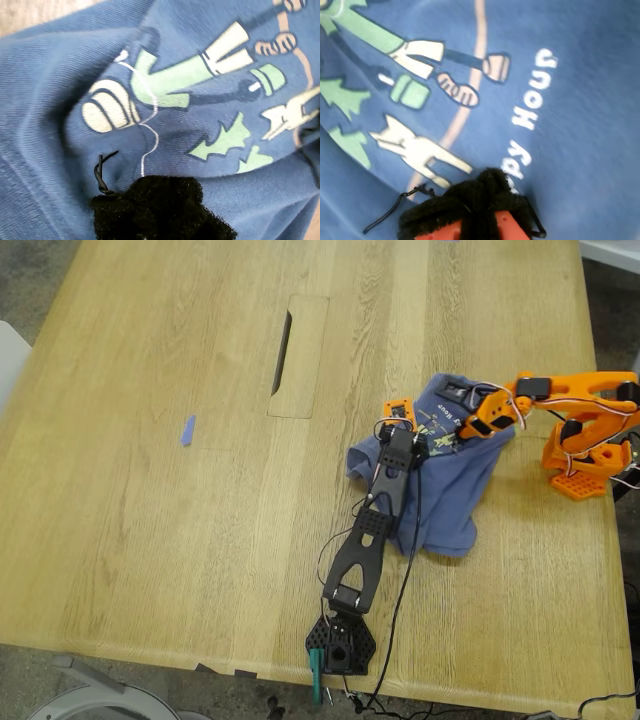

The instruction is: Fold a T-shirt

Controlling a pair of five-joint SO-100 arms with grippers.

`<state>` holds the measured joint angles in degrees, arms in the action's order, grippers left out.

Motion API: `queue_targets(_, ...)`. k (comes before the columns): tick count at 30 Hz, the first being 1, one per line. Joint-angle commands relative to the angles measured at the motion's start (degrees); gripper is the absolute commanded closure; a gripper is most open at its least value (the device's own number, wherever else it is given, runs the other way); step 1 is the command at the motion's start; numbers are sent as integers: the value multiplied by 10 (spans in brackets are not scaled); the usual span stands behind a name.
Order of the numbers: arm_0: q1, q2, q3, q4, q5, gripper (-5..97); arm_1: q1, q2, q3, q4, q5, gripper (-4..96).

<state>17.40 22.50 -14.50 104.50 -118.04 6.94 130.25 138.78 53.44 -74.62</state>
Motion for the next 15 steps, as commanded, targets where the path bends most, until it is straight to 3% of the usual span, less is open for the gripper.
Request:
queue_targets(1,-60,26,-45,9,4,916,14,54,18,15,-2,914)
queue_targets(15,-131,24,-46,10,4,914,62,223,105,100,-6,914)
